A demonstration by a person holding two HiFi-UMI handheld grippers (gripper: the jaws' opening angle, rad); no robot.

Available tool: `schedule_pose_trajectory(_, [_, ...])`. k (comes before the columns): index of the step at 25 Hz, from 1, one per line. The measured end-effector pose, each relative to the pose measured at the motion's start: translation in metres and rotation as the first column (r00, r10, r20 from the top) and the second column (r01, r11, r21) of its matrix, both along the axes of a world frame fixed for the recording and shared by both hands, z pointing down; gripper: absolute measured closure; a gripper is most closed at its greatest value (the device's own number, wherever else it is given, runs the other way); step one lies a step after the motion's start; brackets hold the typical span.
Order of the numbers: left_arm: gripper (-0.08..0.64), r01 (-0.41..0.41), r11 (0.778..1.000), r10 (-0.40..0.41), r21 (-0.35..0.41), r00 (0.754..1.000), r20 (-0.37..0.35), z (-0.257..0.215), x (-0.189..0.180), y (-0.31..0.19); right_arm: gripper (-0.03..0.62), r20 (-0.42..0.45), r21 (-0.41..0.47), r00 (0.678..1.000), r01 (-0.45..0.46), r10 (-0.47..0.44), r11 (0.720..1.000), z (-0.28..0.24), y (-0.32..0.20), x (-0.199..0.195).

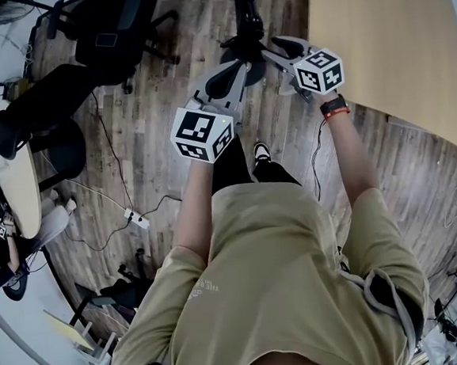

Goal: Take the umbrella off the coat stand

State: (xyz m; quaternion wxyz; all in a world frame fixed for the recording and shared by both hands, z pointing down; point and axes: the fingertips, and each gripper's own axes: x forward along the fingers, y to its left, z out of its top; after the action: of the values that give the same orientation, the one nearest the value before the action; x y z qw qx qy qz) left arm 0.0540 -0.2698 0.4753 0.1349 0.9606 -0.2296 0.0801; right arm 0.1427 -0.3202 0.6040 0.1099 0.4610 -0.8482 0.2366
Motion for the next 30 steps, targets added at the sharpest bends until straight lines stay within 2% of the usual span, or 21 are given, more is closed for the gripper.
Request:
schedule_pose_trajectory(3, [0.535, -0.019, 1.000, 0.019, -0.009, 1.000, 0.003, 0.004, 0.003, 0.000, 0.332, 0.040, 0.016, 0.999, 0.006, -0.007, 1.000, 0.008, -0.007, -0.001])
schedule_pose_trajectory(7, [0.535, -0.033, 0.999, 0.033, -0.007, 0.999, 0.011, 0.005, 0.005, 0.001, 0.286, 0.033, 0.015, 0.999, 0.016, -0.017, 1.000, 0.020, -0.016, -0.002])
schedule_pose_trajectory(14, [0.535, -0.034, 0.999, 0.035, -0.025, 0.999, 0.016, 0.010, 0.005, 0.002, 0.273, 0.031, 0.007, 0.999, 0.039, -0.039, 0.999, 0.034, -0.037, 0.003])
schedule_pose_trajectory(17, [0.535, -0.034, 0.999, 0.035, -0.028, 0.999, 0.017, 0.010, 0.005, -0.001, 0.246, 0.027, -0.005, 0.999, 0.047, -0.047, 0.999, 0.040, -0.047, 0.003])
schedule_pose_trajectory(22, [0.535, -0.037, 0.999, 0.038, -0.037, 0.999, 0.024, 0.011, 0.007, -0.002, 0.201, 0.051, -0.016, 0.997, 0.064, -0.063, 0.998, 0.045, -0.058, 0.000])
schedule_pose_trajectory(30, [0.535, -0.035, 0.999, 0.037, -0.041, 0.999, 0.037, 0.019, 0.005, -0.007, 0.199, 0.119, -0.026, 0.992, 0.043, -0.040, 0.999, 0.064, -0.075, -0.007])
